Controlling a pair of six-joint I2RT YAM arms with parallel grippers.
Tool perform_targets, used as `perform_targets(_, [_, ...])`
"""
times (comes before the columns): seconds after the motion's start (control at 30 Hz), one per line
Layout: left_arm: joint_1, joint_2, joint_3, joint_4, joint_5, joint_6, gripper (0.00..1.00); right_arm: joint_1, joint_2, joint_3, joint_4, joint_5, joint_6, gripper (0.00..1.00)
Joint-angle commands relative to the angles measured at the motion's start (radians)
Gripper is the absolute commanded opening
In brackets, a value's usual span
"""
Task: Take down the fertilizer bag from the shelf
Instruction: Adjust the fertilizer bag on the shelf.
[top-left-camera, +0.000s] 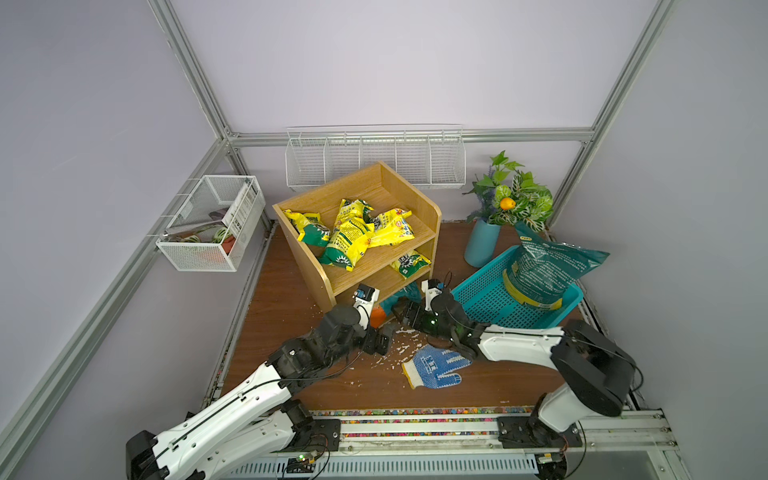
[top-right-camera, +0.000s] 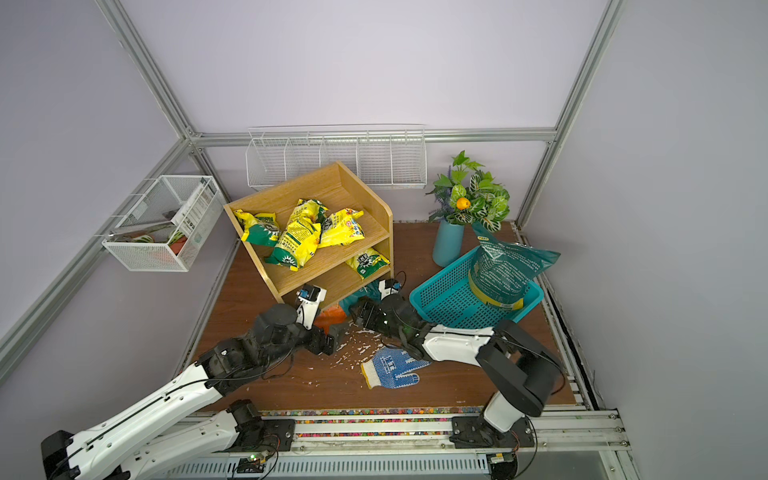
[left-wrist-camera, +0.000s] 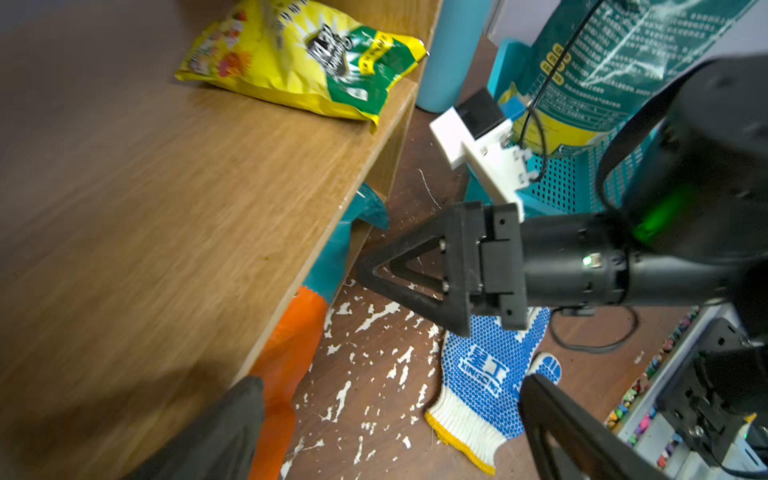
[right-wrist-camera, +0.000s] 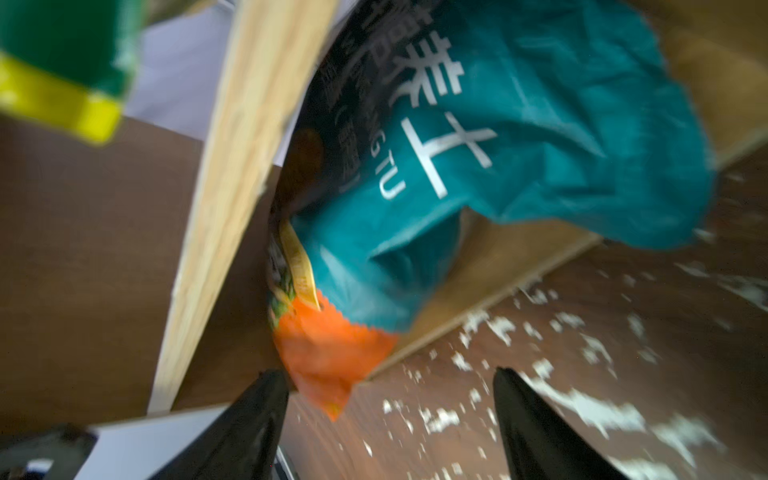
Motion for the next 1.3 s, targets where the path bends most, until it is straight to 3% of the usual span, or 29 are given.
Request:
perform_targets(0.0, [0.019, -0.035, -0.010, 0.020, -0.042, -0.016, 1.00, 0.002, 0.102, 0.017, 0.294, 0.005, 0.104, 0.83])
perform_targets(0.27, [0.022, -0.032, -0.017, 0.056, -0.042, -0.032, 1.00, 0.004, 0.334, 0.050, 0.636, 0.049, 0.202, 0.72])
perform_targets(0.4, [0.021, -0.021, -0.019, 0.054, -0.040, -0.023, 1.00, 0.005, 0.347, 0.083, 0.625, 0.042, 0.175, 0.60])
perform_targets(0.6, [0.021, -0.012, -0.018, 0.057, -0.046, -0.020, 1.00, 0.004, 0.345, 0.040, 0.644, 0.049, 0.176, 0.10])
perform_targets(0.67, [0.022, -0.010, -0.016, 0.058, -0.045, -0.021, 1.00, 0.004, 0.342, 0.005, 0.673, 0.049, 0.188, 0.00])
perform_targets(0.9, [0.022, 0.003, -0.012, 0.065, -0.052, -0.011, 1.00, 0.018, 0.261, -0.146, 0.676, 0.031, 0.222, 0.00])
perform_targets(1.1, [0.022, 0.039, 0.007, 0.071, -0.049, 0.007, 1.00, 0.022, 0.277, -0.168, 0.673, 0.036, 0.240, 0.00])
perform_targets(1.13, [0.022, 0.043, 0.013, 0.070, -0.048, 0.009, 1.00, 0.022, 0.287, -0.163, 0.694, 0.038, 0.247, 0.12])
perform_targets(1.2, [0.022, 0.048, 0.020, 0.068, -0.048, 0.012, 1.00, 0.022, 0.305, -0.149, 0.710, 0.033, 0.249, 0.46])
perform_targets(1.27, [0.022, 0.046, 0.020, 0.071, -0.047, 0.016, 1.00, 0.022, 0.317, -0.126, 0.714, 0.012, 0.226, 0.64])
